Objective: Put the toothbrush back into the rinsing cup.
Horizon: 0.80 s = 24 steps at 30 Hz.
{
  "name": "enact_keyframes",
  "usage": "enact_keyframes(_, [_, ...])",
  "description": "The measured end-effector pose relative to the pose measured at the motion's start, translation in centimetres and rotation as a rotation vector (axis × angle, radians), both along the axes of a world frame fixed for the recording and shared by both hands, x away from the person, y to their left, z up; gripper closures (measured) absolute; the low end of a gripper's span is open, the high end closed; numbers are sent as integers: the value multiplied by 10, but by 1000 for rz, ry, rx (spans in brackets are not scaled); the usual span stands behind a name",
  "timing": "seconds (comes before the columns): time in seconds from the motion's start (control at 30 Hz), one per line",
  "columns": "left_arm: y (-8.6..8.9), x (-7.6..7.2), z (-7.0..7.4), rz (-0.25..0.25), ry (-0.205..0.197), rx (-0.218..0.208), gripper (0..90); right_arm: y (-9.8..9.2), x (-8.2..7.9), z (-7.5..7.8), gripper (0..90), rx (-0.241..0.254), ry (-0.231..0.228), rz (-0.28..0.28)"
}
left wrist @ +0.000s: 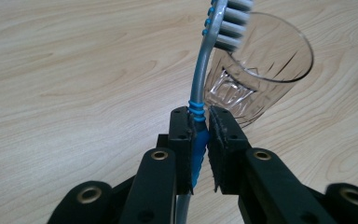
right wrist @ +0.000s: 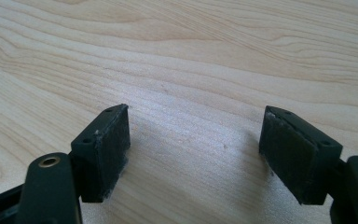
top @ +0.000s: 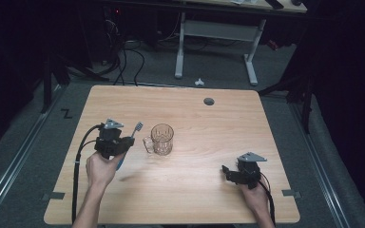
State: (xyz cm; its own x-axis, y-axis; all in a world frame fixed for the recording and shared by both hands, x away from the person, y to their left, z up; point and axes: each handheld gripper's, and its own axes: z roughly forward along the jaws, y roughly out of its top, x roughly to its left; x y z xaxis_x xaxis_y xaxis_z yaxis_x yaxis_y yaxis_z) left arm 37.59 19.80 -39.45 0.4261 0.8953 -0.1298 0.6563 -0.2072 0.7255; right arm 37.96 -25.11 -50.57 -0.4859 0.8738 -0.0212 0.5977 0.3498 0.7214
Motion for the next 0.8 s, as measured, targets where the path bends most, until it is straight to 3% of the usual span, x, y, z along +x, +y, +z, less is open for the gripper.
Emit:
enact_keyframes(0.3, [-6, -5, 8, -36, -36, -53, 800, 0, 0, 0, 247, 0, 0, 1])
enact_keyframes(0.8, [-19, -2, 22, -76, -111, -104, 800, 0, 0, 0, 247, 0, 1, 0])
